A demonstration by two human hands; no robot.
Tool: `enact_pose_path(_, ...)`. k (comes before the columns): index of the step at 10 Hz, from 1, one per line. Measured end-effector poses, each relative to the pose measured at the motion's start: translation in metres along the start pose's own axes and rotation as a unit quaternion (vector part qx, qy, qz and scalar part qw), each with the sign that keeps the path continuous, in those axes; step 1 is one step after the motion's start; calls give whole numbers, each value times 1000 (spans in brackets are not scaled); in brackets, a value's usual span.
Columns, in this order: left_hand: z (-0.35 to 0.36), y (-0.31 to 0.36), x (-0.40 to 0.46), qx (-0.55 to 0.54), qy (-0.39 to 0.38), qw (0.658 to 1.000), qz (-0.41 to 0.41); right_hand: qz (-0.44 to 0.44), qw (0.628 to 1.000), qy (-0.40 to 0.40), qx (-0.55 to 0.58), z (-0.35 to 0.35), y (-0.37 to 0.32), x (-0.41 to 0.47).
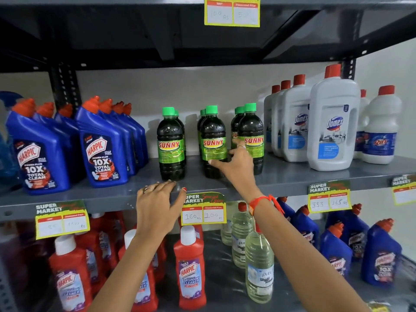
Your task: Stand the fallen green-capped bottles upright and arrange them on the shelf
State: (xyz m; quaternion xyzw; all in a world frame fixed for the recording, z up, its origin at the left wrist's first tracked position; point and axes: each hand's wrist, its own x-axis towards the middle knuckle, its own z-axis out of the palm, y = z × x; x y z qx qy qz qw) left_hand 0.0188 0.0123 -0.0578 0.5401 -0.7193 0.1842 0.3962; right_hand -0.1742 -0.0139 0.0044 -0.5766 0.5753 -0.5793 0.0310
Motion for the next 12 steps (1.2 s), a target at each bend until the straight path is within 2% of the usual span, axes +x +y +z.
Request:
enact_pose_path(1, 1, 8, 2, -14, 4, 1000, -3, 17, 996, 90, 8, -19, 9, 2)
enact_pose_path(2, 6, 29, 5, -29, -3, 999, 21, 21, 989, 146, -7, -36, 24, 13)
enact_pose_path(3, 13, 55, 7, -53, -24, 997, 42, 53, 994, 98, -23, -46, 42, 23)
enact_pose_path(5, 23, 77, 9, -7, -32, 997, 63, 103, 993, -55, 0, -50, 57, 34)
enact_pose_path(9, 23, 78, 8, -25, -22, 998, 60, 105, 992, -71, 1, -48, 57, 38)
enact_pose_path(11, 22, 76, 7, -21, -20, 998, 63, 113, 988, -107, 4, -52, 53, 35)
enact_pose_path(12, 22, 78, 7, -35, -27, 997, 64, 106, 991, -78, 25, -57, 48, 31)
